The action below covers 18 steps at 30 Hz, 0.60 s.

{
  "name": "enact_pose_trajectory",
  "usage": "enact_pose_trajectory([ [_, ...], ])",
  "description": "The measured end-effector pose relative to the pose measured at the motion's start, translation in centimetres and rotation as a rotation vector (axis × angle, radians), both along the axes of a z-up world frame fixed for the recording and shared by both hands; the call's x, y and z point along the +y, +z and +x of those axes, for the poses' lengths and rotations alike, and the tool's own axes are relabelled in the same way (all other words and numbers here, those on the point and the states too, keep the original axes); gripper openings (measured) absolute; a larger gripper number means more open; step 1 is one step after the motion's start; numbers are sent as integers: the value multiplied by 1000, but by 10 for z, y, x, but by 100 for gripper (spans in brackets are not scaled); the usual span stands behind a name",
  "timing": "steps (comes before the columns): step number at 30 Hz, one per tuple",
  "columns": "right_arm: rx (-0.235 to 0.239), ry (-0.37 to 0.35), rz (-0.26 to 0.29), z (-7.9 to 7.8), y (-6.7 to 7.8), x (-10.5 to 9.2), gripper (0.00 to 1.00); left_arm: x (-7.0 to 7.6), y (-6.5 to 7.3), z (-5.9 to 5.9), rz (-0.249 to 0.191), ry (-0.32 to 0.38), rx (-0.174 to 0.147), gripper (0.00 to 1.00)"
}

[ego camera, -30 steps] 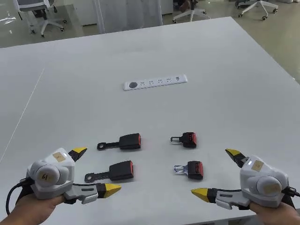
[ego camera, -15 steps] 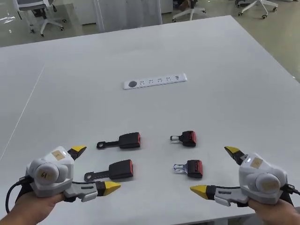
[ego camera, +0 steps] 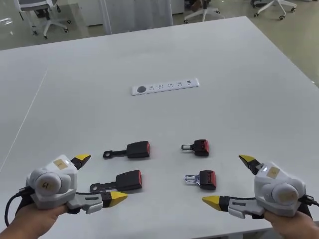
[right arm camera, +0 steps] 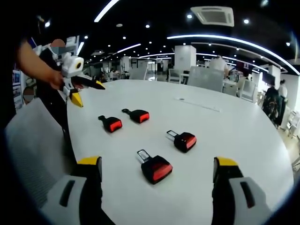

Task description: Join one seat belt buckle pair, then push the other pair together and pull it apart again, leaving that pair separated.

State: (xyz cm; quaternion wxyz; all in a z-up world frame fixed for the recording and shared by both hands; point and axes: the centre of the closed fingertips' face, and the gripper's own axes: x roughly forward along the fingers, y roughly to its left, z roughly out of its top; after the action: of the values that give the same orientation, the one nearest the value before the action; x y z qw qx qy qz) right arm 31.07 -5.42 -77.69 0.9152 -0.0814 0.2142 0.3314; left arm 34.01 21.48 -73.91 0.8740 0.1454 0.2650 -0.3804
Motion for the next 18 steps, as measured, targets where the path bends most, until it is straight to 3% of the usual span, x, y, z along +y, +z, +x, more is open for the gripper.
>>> enact_pose_trajectory([
  [18,3,3,0,-2,-1,1,100,0,-1,-4,1,-5,5,98],
])
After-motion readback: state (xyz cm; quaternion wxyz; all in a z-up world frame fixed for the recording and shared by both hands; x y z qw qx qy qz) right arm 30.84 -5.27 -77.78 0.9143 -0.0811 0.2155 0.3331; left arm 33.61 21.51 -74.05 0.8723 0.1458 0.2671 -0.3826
